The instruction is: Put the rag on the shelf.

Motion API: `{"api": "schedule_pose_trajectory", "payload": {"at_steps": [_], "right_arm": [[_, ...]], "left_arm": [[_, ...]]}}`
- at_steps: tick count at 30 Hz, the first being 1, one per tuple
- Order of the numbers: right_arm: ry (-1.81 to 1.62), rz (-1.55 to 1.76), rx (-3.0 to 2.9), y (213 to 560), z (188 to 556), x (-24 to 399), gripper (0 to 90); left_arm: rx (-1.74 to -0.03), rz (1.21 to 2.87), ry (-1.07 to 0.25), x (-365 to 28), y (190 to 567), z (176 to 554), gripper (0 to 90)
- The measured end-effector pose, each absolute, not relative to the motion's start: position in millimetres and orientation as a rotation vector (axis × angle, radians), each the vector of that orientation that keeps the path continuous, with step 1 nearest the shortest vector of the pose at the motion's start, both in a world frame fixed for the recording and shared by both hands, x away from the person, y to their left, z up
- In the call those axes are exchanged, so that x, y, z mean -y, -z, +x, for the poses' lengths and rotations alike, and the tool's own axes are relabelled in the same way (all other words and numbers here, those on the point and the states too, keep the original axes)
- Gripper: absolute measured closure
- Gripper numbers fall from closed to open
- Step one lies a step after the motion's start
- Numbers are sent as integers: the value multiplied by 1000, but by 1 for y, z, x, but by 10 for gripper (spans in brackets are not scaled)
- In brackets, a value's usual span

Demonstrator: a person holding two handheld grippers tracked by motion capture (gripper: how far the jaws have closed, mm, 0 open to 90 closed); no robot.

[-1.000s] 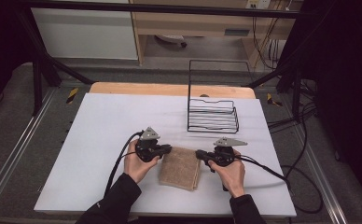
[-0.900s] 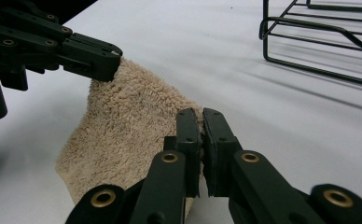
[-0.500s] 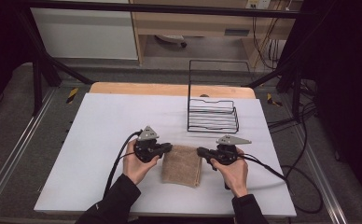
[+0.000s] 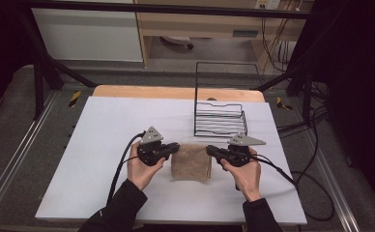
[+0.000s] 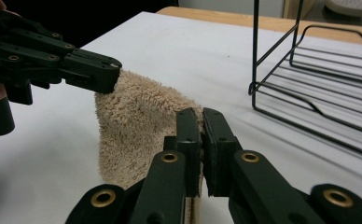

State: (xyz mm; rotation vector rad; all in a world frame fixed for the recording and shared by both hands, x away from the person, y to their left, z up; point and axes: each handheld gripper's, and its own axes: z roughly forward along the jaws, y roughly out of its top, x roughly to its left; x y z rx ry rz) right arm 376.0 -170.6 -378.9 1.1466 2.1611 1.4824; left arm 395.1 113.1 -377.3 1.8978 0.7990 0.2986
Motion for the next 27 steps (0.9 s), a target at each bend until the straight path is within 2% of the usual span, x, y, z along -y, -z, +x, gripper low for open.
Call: {"api": "schedule_pose_trajectory", "payload": {"at_steps": [27], "right_arm": [[-1536, 1072, -2054, 345, 375, 183, 864]], "left_arm": [[-750, 1771, -372, -104, 348, 398, 853]]}}
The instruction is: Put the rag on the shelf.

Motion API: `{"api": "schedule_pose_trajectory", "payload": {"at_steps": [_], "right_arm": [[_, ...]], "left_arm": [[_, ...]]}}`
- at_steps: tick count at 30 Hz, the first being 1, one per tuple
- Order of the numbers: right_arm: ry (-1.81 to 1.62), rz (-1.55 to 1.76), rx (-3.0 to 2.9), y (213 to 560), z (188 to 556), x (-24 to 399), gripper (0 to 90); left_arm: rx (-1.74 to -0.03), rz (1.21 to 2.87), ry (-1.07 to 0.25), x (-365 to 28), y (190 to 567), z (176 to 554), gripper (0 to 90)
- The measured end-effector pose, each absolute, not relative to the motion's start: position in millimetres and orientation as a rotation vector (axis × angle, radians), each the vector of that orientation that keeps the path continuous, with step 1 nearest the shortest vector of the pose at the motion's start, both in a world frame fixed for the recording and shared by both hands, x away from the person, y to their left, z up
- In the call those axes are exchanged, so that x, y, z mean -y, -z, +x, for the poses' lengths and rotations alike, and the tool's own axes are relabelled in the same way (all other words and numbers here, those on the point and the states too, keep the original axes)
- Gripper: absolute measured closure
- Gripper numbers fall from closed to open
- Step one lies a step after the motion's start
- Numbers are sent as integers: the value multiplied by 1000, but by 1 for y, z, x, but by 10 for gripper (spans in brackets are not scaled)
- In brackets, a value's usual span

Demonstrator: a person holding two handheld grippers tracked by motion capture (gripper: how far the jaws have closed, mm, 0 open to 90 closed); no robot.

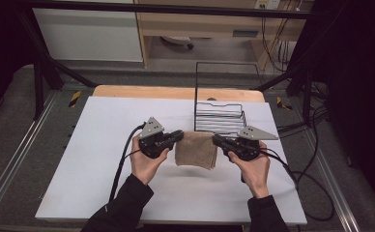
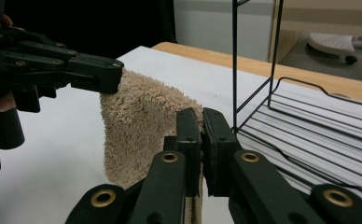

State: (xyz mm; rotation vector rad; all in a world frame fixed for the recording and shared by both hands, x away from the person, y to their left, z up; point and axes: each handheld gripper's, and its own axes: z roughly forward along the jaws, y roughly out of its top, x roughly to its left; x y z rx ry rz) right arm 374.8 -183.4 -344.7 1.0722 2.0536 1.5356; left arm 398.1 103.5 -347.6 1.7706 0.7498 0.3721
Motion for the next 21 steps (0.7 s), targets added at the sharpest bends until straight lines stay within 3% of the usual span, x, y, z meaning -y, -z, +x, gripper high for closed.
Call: {"api": "schedule_pose_trajectory", "payload": {"at_steps": [21], "right_arm": [[-1549, 1037, -1970, 315, 375, 194, 864]], "left_arm": [[-711, 1701, -404, -91, 322, 405, 854]]}}
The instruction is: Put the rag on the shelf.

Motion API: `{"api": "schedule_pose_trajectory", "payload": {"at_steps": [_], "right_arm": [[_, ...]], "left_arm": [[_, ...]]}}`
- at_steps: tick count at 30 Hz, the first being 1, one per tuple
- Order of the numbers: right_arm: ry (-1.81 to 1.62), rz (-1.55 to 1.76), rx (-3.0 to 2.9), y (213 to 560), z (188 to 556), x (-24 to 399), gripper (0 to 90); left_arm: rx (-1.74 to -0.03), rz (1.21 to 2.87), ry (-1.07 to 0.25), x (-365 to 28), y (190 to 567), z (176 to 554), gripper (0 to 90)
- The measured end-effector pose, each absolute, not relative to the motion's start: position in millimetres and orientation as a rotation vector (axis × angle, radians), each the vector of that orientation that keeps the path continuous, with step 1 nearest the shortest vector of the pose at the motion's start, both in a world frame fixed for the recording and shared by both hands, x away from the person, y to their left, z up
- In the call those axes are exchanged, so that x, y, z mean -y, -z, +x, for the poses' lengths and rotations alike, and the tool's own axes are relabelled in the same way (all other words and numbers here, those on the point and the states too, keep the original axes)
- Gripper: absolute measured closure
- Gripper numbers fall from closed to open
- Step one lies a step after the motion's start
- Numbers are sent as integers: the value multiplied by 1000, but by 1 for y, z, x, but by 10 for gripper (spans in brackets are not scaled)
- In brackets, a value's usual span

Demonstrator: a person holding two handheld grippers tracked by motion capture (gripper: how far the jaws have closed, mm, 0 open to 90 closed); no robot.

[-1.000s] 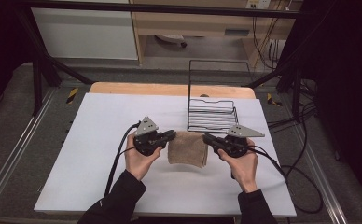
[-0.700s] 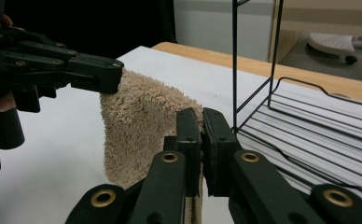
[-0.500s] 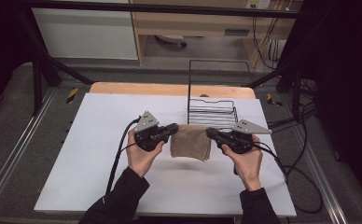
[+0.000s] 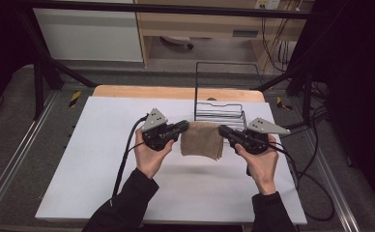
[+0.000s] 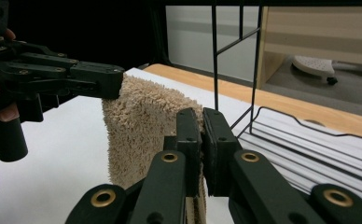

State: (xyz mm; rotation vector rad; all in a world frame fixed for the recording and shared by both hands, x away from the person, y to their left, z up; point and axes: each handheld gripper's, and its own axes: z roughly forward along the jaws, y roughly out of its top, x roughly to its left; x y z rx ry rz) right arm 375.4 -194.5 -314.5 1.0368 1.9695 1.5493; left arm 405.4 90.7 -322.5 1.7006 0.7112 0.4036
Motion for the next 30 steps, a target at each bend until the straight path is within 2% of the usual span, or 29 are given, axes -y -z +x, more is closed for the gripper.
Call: {"api": "schedule_pose_trajectory", "payload": {"at_steps": [30], "right_arm": [[-1575, 986, -1843, 277, 381, 207, 864]], "left_arm": [[-663, 1602, -459, -72, 289, 419, 855]]}}
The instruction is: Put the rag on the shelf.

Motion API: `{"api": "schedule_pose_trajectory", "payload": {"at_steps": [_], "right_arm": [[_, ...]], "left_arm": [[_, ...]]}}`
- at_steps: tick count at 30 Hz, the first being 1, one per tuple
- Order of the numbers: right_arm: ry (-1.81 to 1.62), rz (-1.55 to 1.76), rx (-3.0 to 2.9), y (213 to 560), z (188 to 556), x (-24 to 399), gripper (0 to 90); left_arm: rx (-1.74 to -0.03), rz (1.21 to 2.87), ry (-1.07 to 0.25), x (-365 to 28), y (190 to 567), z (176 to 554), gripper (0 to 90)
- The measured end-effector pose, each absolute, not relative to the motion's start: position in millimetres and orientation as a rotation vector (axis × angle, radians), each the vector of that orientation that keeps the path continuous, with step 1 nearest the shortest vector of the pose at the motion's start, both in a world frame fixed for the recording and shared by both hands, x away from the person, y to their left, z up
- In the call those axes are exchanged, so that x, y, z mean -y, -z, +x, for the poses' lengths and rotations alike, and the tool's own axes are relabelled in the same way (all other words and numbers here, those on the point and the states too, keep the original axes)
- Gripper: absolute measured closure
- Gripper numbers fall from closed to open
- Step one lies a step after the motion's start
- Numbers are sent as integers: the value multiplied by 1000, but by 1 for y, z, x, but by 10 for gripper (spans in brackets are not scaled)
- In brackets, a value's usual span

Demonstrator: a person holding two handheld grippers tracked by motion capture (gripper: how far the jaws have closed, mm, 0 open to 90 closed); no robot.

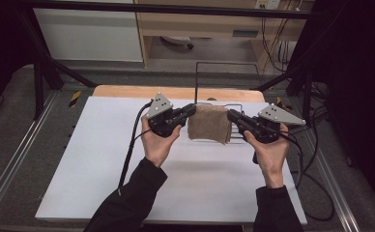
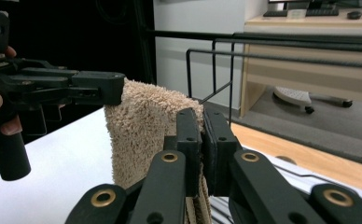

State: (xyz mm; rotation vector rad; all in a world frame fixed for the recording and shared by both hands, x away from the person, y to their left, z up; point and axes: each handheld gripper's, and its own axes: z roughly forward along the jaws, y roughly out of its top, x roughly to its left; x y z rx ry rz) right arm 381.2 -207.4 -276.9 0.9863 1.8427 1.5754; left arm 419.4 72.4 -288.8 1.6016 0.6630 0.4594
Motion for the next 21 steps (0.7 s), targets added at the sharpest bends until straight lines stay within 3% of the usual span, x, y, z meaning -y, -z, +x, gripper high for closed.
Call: {"api": "schedule_pose_trajectory", "payload": {"at_steps": [21], "right_arm": [[-1593, 937, -1769, 253, 389, 218, 865]], "left_arm": [[-631, 1535, -493, -60, 263, 433, 855]]}}
